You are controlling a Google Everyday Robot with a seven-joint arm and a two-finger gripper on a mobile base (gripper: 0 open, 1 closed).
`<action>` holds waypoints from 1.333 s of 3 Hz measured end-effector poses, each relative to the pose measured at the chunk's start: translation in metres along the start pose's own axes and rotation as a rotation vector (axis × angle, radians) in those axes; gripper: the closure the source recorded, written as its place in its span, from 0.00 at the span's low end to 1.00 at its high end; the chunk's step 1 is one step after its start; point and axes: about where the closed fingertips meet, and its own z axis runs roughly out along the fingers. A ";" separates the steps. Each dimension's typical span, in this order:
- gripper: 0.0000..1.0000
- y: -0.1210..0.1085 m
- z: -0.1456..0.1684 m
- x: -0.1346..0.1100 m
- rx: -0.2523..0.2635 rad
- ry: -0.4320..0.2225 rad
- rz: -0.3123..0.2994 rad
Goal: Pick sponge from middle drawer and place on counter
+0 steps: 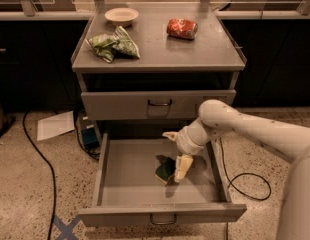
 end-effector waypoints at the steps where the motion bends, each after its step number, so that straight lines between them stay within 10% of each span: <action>1: 0.00 -0.005 0.033 0.009 -0.043 -0.028 -0.008; 4: 0.00 0.002 0.074 0.039 -0.014 0.110 0.027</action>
Offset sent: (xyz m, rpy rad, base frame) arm 0.0084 0.0120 -0.0871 -0.0052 0.0906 0.0459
